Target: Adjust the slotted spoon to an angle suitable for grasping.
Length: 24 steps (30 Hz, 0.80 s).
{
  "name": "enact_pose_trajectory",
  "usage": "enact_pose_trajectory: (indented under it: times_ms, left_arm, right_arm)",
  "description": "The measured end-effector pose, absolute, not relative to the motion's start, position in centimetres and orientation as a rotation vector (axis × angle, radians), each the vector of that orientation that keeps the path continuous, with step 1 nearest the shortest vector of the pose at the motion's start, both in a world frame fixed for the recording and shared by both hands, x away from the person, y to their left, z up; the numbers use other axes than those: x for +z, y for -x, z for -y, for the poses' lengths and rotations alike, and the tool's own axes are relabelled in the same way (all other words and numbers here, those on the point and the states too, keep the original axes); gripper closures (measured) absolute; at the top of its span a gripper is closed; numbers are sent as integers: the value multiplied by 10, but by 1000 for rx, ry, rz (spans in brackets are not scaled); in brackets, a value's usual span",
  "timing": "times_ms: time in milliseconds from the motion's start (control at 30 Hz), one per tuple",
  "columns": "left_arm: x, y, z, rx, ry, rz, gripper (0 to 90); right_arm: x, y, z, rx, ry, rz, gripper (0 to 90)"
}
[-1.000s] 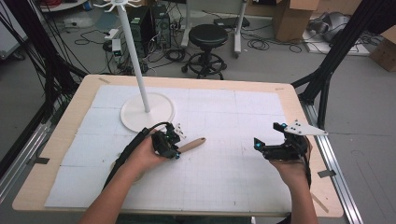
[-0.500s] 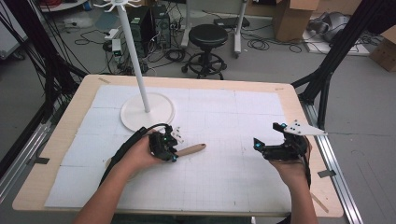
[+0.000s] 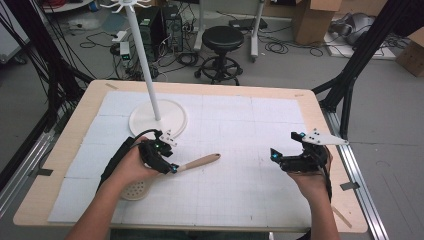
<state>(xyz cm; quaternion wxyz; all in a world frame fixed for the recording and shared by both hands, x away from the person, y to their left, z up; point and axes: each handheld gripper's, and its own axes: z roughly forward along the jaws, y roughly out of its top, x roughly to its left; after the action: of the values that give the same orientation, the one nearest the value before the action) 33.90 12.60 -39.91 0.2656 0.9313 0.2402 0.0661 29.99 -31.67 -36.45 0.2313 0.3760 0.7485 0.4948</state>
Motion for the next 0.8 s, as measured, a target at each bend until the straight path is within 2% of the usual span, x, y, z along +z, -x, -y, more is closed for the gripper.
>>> enact_pose_trajectory:
  times_ms: [200,300,367,433,800]
  left_arm:
    - [-408,-334,-125,143,-2570,-627,499]
    - [-414,-335,-117,148,-2623,-602,569]
    - [-414,-337,-116,122,-2623,-584,626]
    - [-413,-338,-115,90,-2643,-541,765]
    - [-409,-346,-100,77,-2730,-397,775]
  right_arm:
    - [-365,-301,315,1355,-1030,-2063,8]
    - [-365,-301,313,1352,-1030,-2068,8]
    - [-365,-301,313,1354,-1033,-2067,8]
    - [-365,-301,314,1356,-1037,-2066,8]
    - [-365,-301,314,1360,-1031,-2065,8]
